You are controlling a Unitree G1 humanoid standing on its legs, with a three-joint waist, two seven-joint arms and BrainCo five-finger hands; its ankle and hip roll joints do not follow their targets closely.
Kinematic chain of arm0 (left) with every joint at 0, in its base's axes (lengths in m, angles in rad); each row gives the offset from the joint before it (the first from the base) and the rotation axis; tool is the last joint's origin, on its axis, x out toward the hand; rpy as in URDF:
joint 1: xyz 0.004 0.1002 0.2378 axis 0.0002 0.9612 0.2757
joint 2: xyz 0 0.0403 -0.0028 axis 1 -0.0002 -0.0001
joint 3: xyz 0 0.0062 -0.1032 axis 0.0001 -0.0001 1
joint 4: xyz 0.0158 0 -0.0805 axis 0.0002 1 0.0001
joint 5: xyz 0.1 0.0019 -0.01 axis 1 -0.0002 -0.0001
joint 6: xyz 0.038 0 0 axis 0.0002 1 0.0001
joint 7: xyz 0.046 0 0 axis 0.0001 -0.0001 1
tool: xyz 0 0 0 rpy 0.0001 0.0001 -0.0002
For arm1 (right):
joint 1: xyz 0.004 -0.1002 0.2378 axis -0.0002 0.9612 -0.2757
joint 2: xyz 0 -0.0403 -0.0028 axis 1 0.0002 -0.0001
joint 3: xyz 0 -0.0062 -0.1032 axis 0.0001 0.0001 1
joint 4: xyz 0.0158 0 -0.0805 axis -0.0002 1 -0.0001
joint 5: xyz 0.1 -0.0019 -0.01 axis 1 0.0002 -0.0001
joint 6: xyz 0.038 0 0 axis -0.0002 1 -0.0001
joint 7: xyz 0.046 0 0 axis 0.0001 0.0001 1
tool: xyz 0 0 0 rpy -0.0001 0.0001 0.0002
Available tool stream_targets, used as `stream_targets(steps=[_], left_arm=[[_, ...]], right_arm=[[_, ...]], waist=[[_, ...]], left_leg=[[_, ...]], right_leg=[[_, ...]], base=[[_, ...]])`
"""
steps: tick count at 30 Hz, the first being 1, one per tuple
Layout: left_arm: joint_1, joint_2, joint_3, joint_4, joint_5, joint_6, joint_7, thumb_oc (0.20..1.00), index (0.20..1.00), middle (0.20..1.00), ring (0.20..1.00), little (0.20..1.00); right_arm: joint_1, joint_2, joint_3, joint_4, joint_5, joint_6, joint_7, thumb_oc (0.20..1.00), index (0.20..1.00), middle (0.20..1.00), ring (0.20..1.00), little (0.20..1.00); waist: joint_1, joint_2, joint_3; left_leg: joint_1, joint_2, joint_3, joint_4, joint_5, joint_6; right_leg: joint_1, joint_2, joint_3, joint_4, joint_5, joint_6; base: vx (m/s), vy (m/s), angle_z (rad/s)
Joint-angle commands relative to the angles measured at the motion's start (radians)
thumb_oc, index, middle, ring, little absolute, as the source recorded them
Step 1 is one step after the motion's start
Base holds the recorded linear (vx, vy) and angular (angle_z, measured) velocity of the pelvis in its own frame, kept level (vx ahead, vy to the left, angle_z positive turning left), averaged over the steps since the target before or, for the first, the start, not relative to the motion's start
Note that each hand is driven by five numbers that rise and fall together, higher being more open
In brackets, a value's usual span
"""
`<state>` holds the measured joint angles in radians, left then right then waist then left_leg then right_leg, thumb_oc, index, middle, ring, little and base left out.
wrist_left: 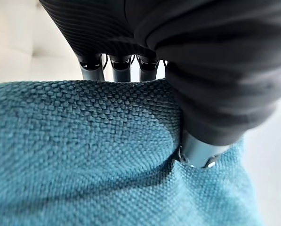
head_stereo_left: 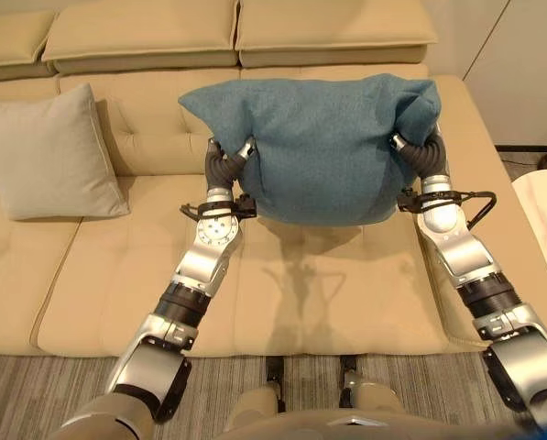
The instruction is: Pick up all the scattered cushions and arrange them neatly on the sofa.
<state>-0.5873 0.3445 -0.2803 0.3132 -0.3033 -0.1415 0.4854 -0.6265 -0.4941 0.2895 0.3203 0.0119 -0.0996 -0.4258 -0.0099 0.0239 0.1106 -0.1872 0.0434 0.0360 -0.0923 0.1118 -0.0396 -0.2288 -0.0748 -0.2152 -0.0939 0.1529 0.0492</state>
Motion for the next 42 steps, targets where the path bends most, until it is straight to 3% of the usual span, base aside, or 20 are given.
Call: stream_targets(steps=[1, 9, 27, 28, 29, 30, 38, 42], left_arm=[[-0.279, 0.046, -0.095, 0.048, 0.04, -0.124, 0.034, 0.2, 0.2, 0.2, 0.2, 0.2], [-0.552, 0.126, -0.151, 0.271, 0.007, -0.144, 0.054, 0.2, 0.2, 0.2, 0.2, 0.2], [-0.545, 0.087, -0.168, 0.304, 0.015, -0.125, 0.027, 0.2, 0.2, 0.2, 0.2, 0.2], [-0.558, 0.092, -0.171, 0.307, 0.017, -0.125, 0.025, 0.385, 0.385, 0.385, 0.385, 0.385], [-0.564, 0.095, -0.171, 0.309, 0.017, -0.125, 0.025, 0.551, 0.551, 0.551, 0.551, 0.551], [-0.57, 0.097, -0.172, 0.312, 0.016, -0.125, 0.026, 1.0, 1.0, 1.0, 1.0, 1.0], [-0.635, 0.164, -0.198, 0.387, -0.018, -0.12, -0.003, 1.0, 1.0, 1.0, 1.0, 1.0], [-0.684, 0.278, -0.197, 0.559, -0.079, -0.096, -0.046, 1.0, 1.0, 1.0, 1.0, 1.0]], right_arm=[[-0.258, -0.022, 0.036, -0.033, -0.035, -0.071, -0.051, 0.2, 0.2, 0.2, 0.2, 0.2], [-0.563, -0.099, 0.164, 0.177, -0.01, -0.062, -0.079, 0.2, 0.2, 0.2, 0.2, 0.2], [-0.528, -0.075, 0.15, 0.269, -0.036, -0.048, -0.082, 0.2, 0.2, 0.2, 0.2, 0.2], [-0.537, -0.085, 0.159, 0.287, -0.042, -0.044, -0.08, 0.454, 0.454, 0.454, 0.454, 0.454], [-0.541, -0.092, 0.162, 0.297, -0.048, -0.04, -0.082, 0.956, 0.956, 0.956, 0.956, 0.956], [-0.546, -0.098, 0.167, 0.31, -0.053, -0.035, -0.083, 1.0, 1.0, 1.0, 1.0, 1.0], [-0.619, -0.197, 0.244, 0.392, -0.055, -0.012, -0.06, 1.0, 1.0, 1.0, 1.0, 1.0], [-0.673, -0.301, 0.322, 0.488, -0.036, 0.006, -0.028, 1.0, 1.0, 1.0, 1.0, 1.0]], waist=[[-0.003, -0.042, 0.016], [0.02, -0.046, 0.045], [0.024, -0.034, 0.103], [0.025, -0.033, 0.102], [0.025, -0.032, 0.101], [0.025, -0.032, 0.099], [0.027, -0.036, 0.087], [0.025, -0.041, 0.072]], left_leg=[[-0.035, -0.046, 0.0, 0.005, -0.069, -0.028], [-0.189, -0.044, -0.009, 0.005, -0.024, -0.052], [-0.291, -0.05, -0.008, 0.005, 0.0, -0.069], [-0.306, -0.051, -0.007, 0.005, 0.003, -0.069], [-0.314, -0.049, -0.006, 0.005, 0.005, -0.07], [-0.321, -0.049, -0.007, 0.005, 0.007, -0.07], [-0.345, -0.047, -0.012, 0.005, 0.009, -0.072], [-0.332, -0.047, -0.009, 0.005, 0.007, -0.073]], right_leg=[[0.005, 0.003, 0.06, 0.035, -0.109, 0.075], [-0.141, -0.005, 0.055, 0.031, -0.07, 0.088], [-0.239, -0.015, 0.042, 0.018, -0.042, 0.099], [-0.256, -0.016, 0.043, 0.017, -0.038, 0.1], [-0.264, -0.016, 0.043, 0.017, -0.037, 0.101], [-0.27, -0.016, 0.043, 0.016, -0.036, 0.101], [-0.298, -0.012, 0.044, 0.014, -0.034, 0.105], [-0.287, -0.012, 0.042, 0.011, -0.029, 0.108]], base=[[-0.1, -0.032, 0.16], [-0.08, -0.021, 0.05], [-0.01, -0.01, 0.05], [-0.03, -0.019, 0.01], [0.0, 0.0, 0.0], [0.0, 0.0, 0.0], [0.0, 0.0, 0.0], [0.0, 0.0, 0.0]])
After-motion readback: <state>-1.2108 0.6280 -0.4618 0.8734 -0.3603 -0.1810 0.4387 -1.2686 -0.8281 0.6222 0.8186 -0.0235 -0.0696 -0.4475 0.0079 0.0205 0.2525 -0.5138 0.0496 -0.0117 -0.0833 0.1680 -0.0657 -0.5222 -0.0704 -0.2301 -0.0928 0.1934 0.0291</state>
